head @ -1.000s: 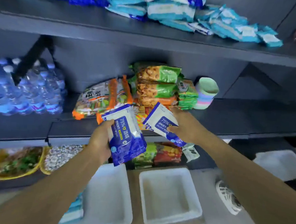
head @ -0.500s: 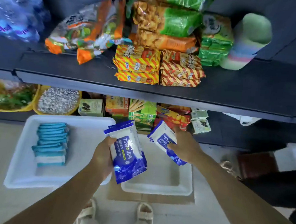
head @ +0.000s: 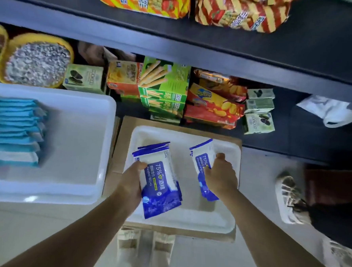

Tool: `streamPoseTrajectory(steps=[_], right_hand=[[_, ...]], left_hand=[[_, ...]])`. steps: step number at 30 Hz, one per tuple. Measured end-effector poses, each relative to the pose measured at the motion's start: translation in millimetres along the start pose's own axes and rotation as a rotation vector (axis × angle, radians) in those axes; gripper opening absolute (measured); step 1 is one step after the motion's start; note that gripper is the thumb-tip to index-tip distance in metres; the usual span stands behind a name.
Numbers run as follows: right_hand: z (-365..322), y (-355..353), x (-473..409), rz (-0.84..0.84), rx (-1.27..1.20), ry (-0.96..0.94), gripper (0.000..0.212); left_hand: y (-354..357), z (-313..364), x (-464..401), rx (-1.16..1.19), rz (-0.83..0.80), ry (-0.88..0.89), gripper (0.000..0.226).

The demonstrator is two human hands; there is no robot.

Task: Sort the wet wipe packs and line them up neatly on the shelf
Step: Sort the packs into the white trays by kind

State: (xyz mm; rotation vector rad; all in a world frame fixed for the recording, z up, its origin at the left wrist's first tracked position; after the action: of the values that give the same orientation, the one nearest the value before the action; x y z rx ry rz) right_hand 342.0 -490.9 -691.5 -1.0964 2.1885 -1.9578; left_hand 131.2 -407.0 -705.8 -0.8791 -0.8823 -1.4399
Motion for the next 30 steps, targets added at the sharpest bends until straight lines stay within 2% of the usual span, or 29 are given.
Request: streamPoseTrajectory(steps=[3, 8, 11, 18, 21, 23, 25, 28, 30], right_hand=[[32, 14, -14, 0.083, -0.062, 0.132, 0.045], [52, 35, -32, 0.181, -0.085, 0.189, 0.057], [52, 48, -38, 0.218, -0.057, 0.142, 0.067], [50, 46, -30, 0.253, -0.094, 0.006, 0.069], [47, 36, -15, 0.365, -0.159, -0.094, 0.068], [46, 32, -4, 0.455, -0.222, -0.138, 0.059], [48, 39, 1, 0.403, -0.259, -0.115, 0.058], [57, 57, -1, 0.256, -0.283, -0.027, 0.057], [57, 59, -4, 0.216, -0.266, -0.025, 0.054]], left_hand=[[27, -16, -23, -0.06, -0.03, -0.098, 0.007], [63, -33, -61, -0.193, -0.082, -0.065, 0.015], [78, -47, -80, -0.301, -0.103, -0.035, 0.031], [89, -66, -100, -0.337, -0.048, -0.094, 0.03], [98, -72, -100, -0.294, -0.059, -0.127, 0.035], [105, -77, -99, -0.261, -0.069, -0.14, 0.031], [113, -82, -97, -0.245, -0.082, -0.146, 0.026], [119, -87, -96, -0.207, -0.092, -0.145, 0.026], [124, -89, -97, -0.226, -0.132, -0.116, 0.029]])
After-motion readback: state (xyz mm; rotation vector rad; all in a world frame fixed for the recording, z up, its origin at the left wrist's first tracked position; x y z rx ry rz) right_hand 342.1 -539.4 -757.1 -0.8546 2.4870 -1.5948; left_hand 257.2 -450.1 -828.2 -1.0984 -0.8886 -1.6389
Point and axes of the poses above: each hand's wrist, its own x-axis away from the middle knuckle, its own y-axis out of the palm, z = x × y, the point moved 7 cm from there along -x, towards the middle knuckle, and after that the axes turned 12 degrees about z, right-handed, at the moved point
